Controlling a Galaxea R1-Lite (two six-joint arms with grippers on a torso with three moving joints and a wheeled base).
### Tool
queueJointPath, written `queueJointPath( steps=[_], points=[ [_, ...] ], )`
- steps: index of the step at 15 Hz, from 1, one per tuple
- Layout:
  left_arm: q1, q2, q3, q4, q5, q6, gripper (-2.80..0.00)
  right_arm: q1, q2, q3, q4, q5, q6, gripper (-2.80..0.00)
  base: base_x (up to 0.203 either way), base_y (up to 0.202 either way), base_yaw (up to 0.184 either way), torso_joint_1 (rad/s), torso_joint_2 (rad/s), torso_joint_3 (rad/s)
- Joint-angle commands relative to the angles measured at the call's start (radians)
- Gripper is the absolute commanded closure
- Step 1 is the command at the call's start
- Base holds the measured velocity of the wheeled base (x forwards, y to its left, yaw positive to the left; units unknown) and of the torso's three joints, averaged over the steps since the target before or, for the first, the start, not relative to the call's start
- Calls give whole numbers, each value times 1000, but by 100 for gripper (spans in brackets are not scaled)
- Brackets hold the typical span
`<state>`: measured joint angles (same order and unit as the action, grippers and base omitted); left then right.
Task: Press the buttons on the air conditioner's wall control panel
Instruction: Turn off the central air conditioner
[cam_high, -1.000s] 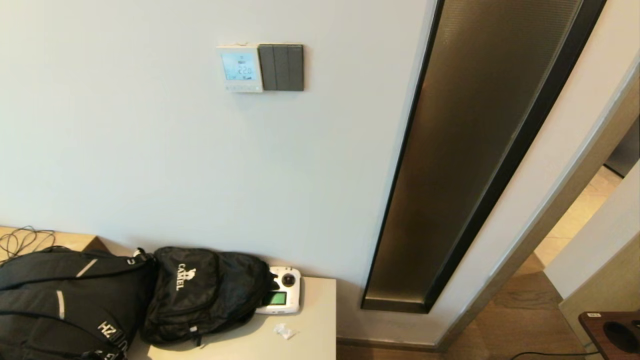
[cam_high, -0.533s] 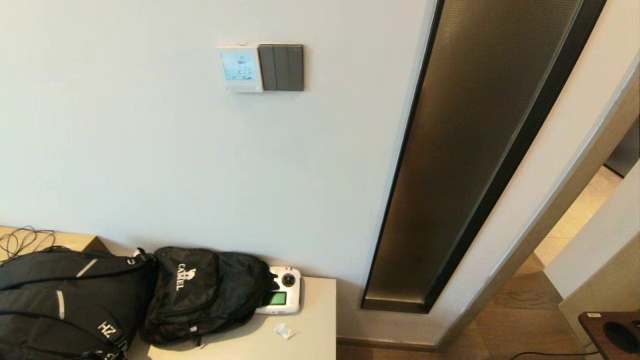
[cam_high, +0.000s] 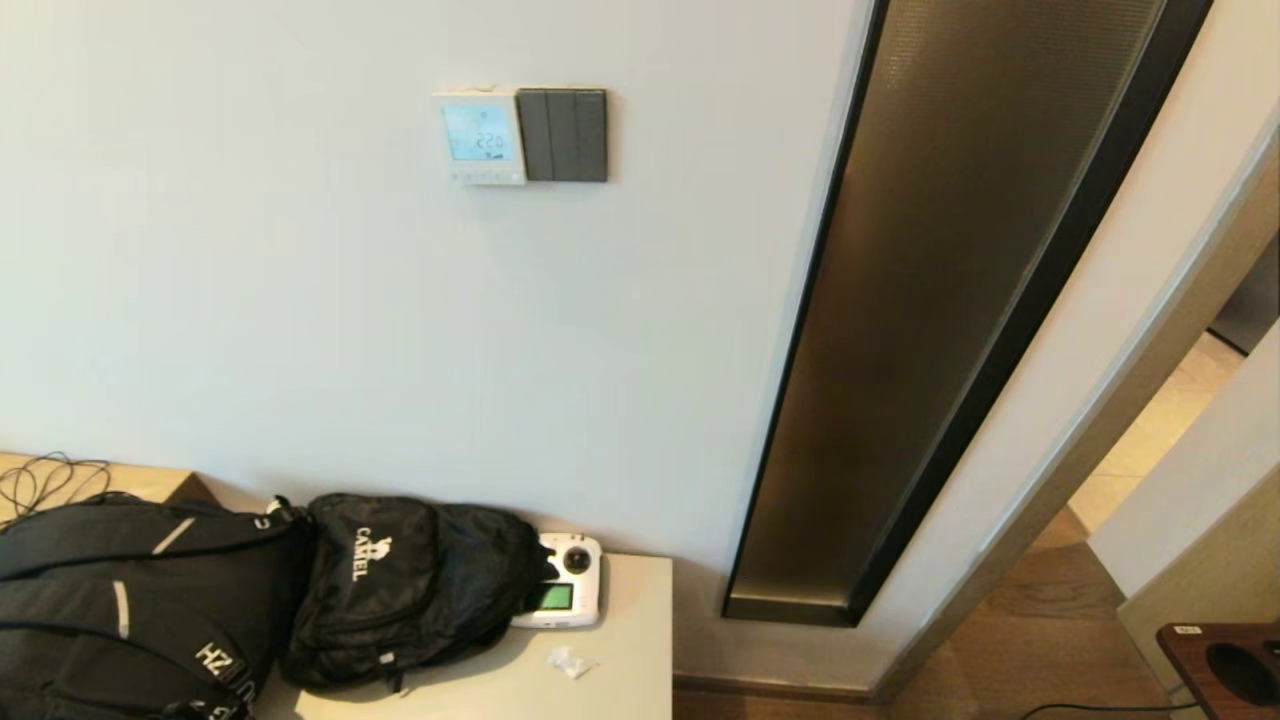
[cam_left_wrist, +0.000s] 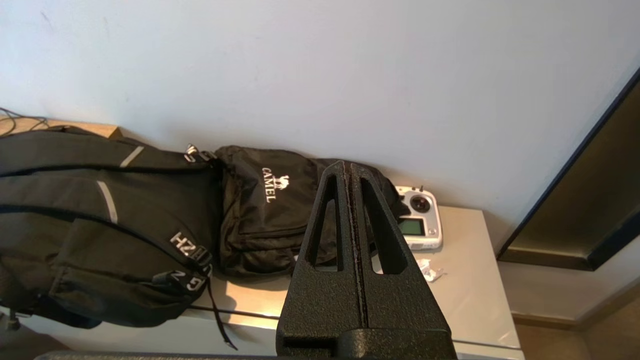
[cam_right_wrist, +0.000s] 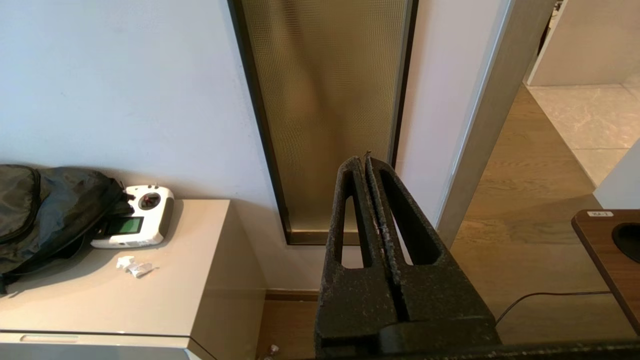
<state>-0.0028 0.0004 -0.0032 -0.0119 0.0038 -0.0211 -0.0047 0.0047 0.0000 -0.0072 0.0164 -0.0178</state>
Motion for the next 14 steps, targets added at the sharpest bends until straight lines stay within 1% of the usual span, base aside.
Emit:
queueJointPath(
  steps=[1, 6, 7, 8, 10, 14],
  points=[
    [0, -2, 0, 0, 1, 0, 0, 0, 1, 1, 0, 0, -1, 0, 0, 0, 0, 0, 0, 0],
    [0, -2, -8, 12, 5, 16, 0, 0, 1, 1, 0, 0, -1, 0, 0, 0, 0, 0, 0, 0],
    [0, 1, -31, 13, 5, 18, 0, 0, 1, 0, 0, 0, -1, 0, 0, 0, 0, 0, 0, 0],
    [0, 18, -87, 23, 6, 14, 0, 0, 1, 0, 0, 0, -1, 0, 0, 0, 0, 0, 0, 0],
    [0, 110, -213, 55, 0, 7, 0, 0, 1, 2, 0, 0, -1, 0, 0, 0, 0, 0, 0, 0],
    [-7, 393, -450, 46, -8, 3, 0, 0, 1, 1, 0, 0, -1, 0, 0, 0, 0, 0, 0, 0]
  ],
)
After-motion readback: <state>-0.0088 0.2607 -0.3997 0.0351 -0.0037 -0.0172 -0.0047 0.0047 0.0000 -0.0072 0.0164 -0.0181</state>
